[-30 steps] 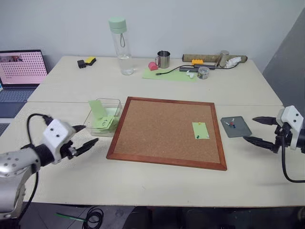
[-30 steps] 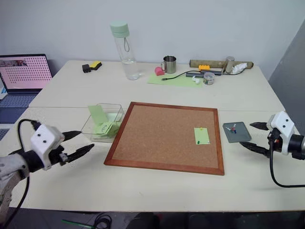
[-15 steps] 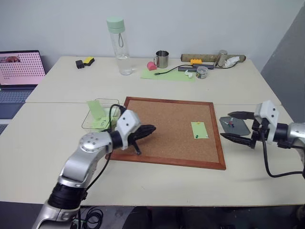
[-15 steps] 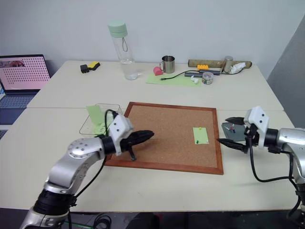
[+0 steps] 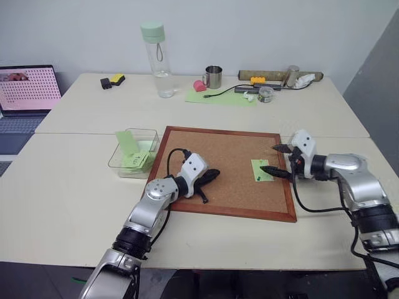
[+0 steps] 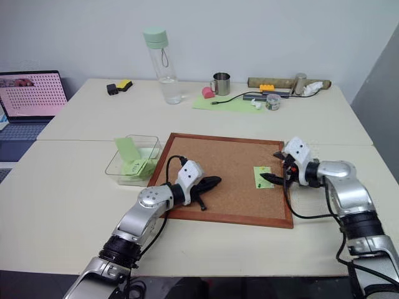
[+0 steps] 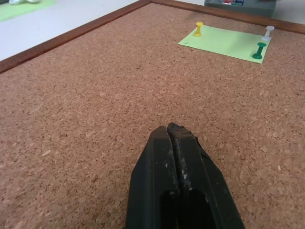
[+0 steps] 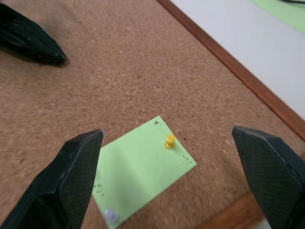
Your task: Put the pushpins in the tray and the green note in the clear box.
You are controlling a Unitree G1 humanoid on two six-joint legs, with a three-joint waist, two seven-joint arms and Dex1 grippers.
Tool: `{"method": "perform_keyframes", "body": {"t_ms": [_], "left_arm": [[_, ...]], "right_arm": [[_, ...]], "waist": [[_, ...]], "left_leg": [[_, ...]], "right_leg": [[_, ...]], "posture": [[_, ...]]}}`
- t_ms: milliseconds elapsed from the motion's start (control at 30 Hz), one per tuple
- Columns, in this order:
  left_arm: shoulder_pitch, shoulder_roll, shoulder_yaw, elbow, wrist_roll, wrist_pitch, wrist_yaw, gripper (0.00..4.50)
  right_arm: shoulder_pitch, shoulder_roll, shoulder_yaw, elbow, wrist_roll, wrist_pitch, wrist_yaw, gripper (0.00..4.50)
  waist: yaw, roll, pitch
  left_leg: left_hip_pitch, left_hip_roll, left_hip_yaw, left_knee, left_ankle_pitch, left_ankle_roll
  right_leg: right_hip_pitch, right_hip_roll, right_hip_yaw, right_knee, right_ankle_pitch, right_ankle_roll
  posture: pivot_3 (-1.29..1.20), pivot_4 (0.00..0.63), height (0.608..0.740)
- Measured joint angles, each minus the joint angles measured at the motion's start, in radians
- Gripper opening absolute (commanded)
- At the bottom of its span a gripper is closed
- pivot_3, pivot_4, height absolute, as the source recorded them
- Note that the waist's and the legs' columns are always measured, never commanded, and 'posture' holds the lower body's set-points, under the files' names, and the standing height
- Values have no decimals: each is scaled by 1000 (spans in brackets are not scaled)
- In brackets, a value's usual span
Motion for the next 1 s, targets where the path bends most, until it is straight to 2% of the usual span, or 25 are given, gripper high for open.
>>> {"method": "perform_keyframes", "body": {"t_ms": [167,267,300,800,900,1000], "left_arm": [[5,0,2,6,11,-24,-1,13],[8,0,3,4,12,-27,0,0],[11,1,4,1,13,-27,2,0],[25,6,10,-14,23,-26,8,0],[27,9,10,-16,23,-26,7,0],[31,11,10,-21,27,-26,9,0]], "right_arm": [[-56,56,7,142,-47,-98,-20,4500],[-63,75,12,196,-67,-140,-23,4057],[-65,80,13,217,-75,-155,-23,3733],[-73,104,9,301,-78,-228,-13,794],[-73,108,6,301,-75,-230,-8,89],[-73,112,6,301,-75,-231,-1,22]], "waist": [[-1,0,0],[-2,0,0],[-3,0,0],[-3,1,-1],[-5,1,-1],[-7,1,-1]], "left_leg": [[1,0,0,0,0,0],[0,0,0,0,1,-2],[0,0,0,0,1,-2],[1,0,0,0,1,-1],[1,0,0,-1,1,-1],[1,0,0,-1,0,-1]], "right_leg": [[0,0,0,1,0,0],[0,0,0,1,0,0],[0,0,0,1,0,0],[0,0,0,1,0,0],[0,0,0,1,0,0],[0,0,0,1,0,0]], "posture": [[0,150,740],[0,150,740],[0,150,740],[0,150,740],[0,150,740],[0,150,740]]}}
